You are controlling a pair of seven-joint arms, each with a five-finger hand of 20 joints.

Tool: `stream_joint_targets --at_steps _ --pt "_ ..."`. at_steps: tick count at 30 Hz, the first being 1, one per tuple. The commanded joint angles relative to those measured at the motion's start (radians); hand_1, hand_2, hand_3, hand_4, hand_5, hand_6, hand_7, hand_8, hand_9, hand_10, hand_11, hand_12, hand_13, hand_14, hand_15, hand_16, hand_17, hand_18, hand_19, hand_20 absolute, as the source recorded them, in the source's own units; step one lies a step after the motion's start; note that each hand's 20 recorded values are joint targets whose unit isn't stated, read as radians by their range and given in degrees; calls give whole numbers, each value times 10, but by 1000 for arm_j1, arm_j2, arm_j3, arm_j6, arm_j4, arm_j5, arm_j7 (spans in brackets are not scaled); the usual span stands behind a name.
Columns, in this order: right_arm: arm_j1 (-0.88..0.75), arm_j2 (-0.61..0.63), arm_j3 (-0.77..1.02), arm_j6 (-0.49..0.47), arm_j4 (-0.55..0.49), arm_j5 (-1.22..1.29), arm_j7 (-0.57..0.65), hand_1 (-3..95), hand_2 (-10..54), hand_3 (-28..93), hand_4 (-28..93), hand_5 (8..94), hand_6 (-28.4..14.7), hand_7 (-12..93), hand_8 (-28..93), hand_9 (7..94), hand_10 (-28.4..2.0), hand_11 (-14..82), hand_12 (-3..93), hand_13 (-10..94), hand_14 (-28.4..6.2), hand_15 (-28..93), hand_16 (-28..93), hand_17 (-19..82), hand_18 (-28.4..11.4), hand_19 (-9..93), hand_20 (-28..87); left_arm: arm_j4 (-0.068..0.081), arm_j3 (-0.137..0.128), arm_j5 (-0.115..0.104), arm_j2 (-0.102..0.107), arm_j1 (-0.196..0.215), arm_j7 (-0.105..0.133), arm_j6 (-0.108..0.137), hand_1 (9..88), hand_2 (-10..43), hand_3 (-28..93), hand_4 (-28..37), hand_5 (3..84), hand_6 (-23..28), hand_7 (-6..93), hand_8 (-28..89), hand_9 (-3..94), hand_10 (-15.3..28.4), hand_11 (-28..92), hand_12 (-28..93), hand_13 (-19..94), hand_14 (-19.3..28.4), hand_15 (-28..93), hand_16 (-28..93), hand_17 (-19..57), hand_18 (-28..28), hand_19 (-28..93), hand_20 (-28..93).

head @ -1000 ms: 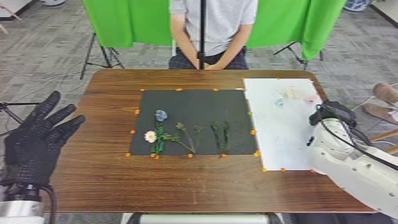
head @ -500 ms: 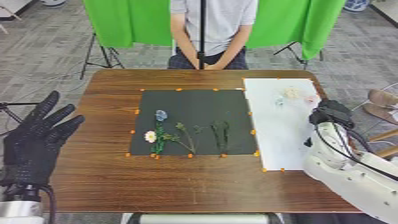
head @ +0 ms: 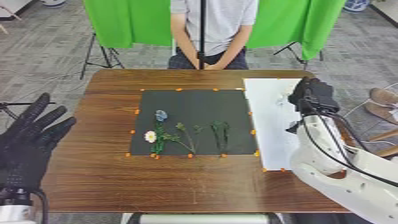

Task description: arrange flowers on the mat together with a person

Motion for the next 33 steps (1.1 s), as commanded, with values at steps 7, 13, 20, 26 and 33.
stream_joint_targets --at_steps 7,13,20,26,33 --pt "471 -357 -437 26 25 70 -183 555 -95 621 -283 870 47 151 0 933 -68 140 280 834 -48 480 210 327 -164 794 -21 -5 -21 -16 -39 71 31 13 193 72 751 -279 304 43 91 -81 301 146 165 120 217 227 458 -55 -91 182 392 179" --pt "563 -495 -580 -24 137 113 -235 550 -95 625 -283 866 46 154 -1 924 -70 151 285 820 -48 484 211 316 -161 787 -21 -1 -16 -14 -34 55 26 10 192 71 754 -280 304 42 92 -82 301 147 164 120 217 227 460 -58 -91 183 393 180" --pt "601 -554 -669 -96 185 150 -254 547 -95 626 -283 858 50 156 -10 875 -77 131 291 777 -52 487 215 293 -160 754 -21 4 -7 -10 -26 30 19 5 191 72 753 -280 304 42 92 -82 302 147 165 120 215 226 454 -59 -91 183 391 179" --pt "568 -551 -689 -123 196 173 -276 540 -95 630 -283 856 53 162 -16 833 -83 128 275 739 -51 472 240 267 -163 730 -5 10 -9 -22 -2 22 21 5 192 72 753 -278 304 43 93 -82 302 147 165 119 215 226 453 -58 -91 182 390 179" --pt "543 -546 -694 -185 201 182 -291 535 -95 635 -283 844 57 163 -21 798 -88 138 251 712 -55 466 246 252 -165 716 16 14 -13 -1 -15 2 -21 -20 193 72 754 -278 304 43 93 -82 303 148 166 120 215 225 452 -57 -91 182 388 177"
